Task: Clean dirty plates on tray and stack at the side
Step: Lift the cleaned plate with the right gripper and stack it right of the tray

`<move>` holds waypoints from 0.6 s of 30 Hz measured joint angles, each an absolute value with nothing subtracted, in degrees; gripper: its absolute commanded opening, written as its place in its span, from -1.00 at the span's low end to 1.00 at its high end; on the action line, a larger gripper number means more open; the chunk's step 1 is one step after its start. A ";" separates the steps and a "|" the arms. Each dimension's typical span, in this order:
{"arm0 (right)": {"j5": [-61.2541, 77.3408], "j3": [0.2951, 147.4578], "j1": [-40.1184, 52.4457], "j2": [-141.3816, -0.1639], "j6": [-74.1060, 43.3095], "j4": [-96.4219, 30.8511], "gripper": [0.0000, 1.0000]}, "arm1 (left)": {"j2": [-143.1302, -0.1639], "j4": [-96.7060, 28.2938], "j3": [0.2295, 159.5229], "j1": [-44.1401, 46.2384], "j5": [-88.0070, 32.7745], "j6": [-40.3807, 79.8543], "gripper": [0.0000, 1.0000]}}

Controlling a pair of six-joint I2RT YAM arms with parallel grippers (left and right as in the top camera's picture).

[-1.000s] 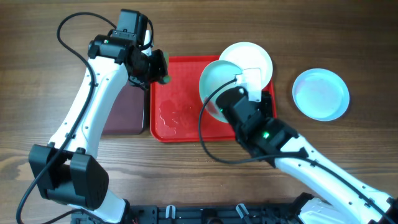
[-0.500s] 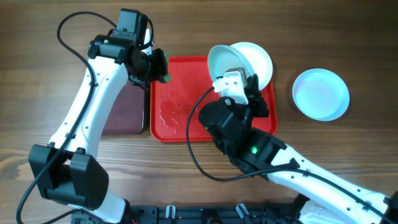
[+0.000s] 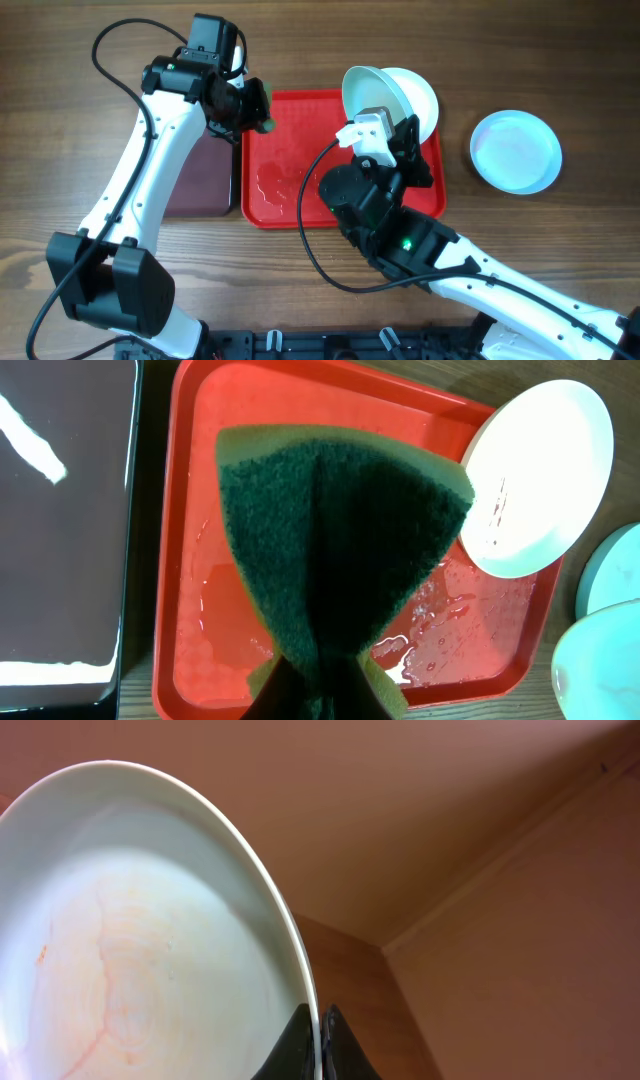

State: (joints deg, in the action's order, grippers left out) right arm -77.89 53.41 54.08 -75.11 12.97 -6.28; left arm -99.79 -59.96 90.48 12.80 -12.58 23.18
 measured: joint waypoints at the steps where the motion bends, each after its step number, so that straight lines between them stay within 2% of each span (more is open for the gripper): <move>1: -77.89 53.41 54.26 -75.11 12.99 -6.28 -0.91 | -99.79 -59.96 90.48 12.80 -12.58 23.18 -0.92; 10: -77.23 53.41 56.34 -75.11 10.33 -6.00 -0.92 | -99.81 -60.20 90.48 12.80 -12.58 23.18 -0.92; 13: -73.36 53.63 56.47 -75.05 7.60 -10.74 -0.91 | -99.81 -60.20 90.48 12.80 -12.58 23.18 -0.92; 16: -63.16 53.82 56.23 -75.05 -1.13 -20.43 -0.91 | -99.81 -60.47 90.48 12.80 -12.62 23.18 -0.92; 18: -53.69 53.89 54.57 -75.05 -11.68 -26.89 -0.92 | -99.81 -61.06 90.48 12.80 -12.78 23.18 -0.92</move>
State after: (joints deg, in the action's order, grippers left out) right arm -53.69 53.89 54.57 -75.05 -11.68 -26.89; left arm -99.81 -61.06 90.48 12.80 -12.78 23.18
